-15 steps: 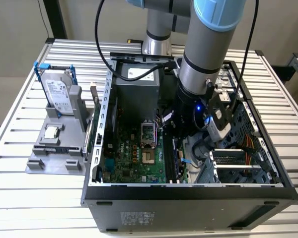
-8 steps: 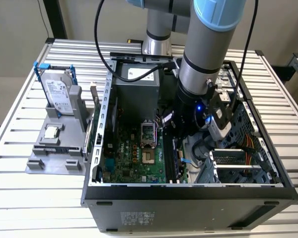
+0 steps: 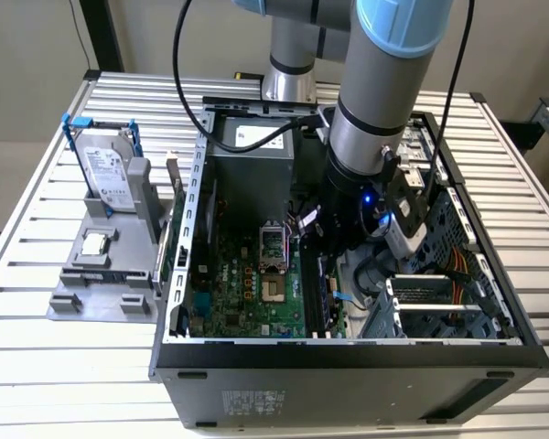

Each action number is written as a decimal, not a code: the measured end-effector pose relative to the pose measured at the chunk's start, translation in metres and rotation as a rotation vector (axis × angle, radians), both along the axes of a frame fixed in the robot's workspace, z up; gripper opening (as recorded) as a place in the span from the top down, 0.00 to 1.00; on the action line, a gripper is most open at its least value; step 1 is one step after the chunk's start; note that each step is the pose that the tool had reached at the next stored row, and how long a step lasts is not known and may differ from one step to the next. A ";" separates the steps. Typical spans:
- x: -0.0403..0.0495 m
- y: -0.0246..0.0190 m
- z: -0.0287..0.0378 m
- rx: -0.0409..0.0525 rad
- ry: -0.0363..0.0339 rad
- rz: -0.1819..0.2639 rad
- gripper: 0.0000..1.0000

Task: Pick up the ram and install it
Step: 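Press down the ram until it locks into place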

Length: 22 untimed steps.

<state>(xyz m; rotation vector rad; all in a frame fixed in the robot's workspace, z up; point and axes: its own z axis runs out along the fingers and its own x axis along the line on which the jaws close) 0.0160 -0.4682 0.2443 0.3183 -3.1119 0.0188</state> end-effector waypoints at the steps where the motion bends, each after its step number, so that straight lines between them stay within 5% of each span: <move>1: 0.0000 0.0000 0.0000 0.0000 0.0000 0.001 1.00; 10: 0.0000 0.0000 0.0000 0.0000 -0.0001 0.009 1.00; 22: 0.0000 0.0002 0.0000 0.0000 0.0000 0.079 1.00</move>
